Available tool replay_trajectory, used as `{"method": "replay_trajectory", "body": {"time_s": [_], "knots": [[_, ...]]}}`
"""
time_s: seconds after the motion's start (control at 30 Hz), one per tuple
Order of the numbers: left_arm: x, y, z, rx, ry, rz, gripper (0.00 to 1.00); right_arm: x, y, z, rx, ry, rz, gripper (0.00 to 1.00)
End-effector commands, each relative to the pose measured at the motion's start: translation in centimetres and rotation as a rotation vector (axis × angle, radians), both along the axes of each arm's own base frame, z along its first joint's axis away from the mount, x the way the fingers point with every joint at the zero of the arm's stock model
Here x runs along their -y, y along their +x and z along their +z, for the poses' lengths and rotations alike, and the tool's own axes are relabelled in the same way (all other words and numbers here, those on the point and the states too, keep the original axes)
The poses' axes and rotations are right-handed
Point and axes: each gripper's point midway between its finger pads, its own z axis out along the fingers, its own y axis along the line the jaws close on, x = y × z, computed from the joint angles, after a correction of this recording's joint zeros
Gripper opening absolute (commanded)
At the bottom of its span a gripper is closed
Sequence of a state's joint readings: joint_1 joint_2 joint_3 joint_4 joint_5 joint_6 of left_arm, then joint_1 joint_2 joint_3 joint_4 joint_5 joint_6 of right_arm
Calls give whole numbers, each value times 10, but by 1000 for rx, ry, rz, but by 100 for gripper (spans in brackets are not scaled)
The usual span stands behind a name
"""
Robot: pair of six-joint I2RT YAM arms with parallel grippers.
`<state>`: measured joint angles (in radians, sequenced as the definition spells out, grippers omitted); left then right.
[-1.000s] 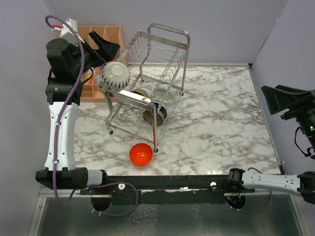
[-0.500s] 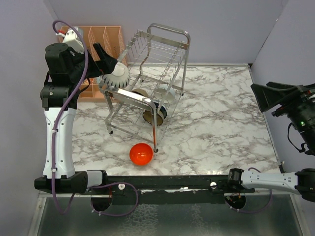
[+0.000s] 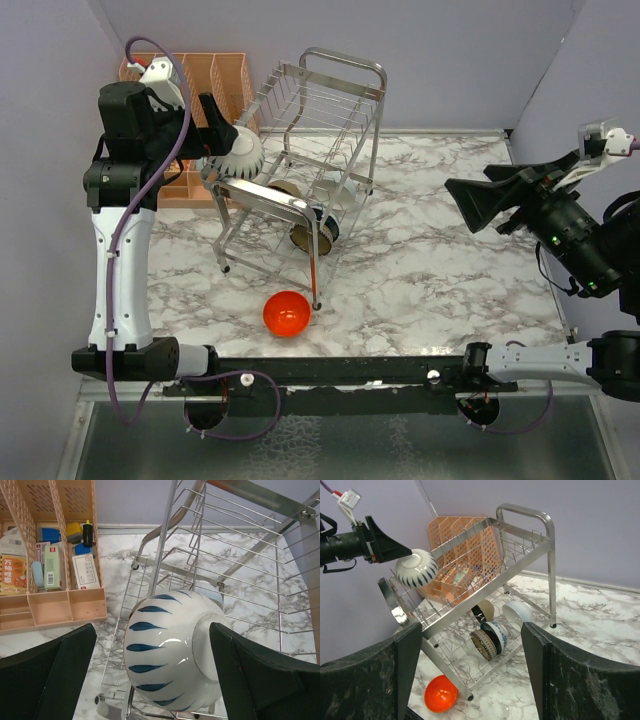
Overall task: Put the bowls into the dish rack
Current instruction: Turn the bowl upside down on the dish rack.
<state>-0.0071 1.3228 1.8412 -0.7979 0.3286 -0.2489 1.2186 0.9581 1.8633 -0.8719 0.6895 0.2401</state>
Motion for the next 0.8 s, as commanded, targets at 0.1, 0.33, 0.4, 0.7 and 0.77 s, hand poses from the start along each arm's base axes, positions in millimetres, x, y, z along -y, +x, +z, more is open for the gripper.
{"method": "replay_trajectory", "body": {"time_s": [0.1,0.33,0.4,0.7,0.77], "knots": [[5,5,-13,-29,11,-39,99,-6,-7,1,4,10,56,80],[18,9,-24,-52,-40,-97,99,2,-7,4,13,19,39,80],[17,10,-26,-58,-36,-97,99,4,-7,4,17,24,36,80],[23,9,-24,-71,-54,-121,92,14,-7,8,37,46,16,80],[26,8,-25,-77,-64,-139,89,15,-7,9,40,49,13,80]]}}
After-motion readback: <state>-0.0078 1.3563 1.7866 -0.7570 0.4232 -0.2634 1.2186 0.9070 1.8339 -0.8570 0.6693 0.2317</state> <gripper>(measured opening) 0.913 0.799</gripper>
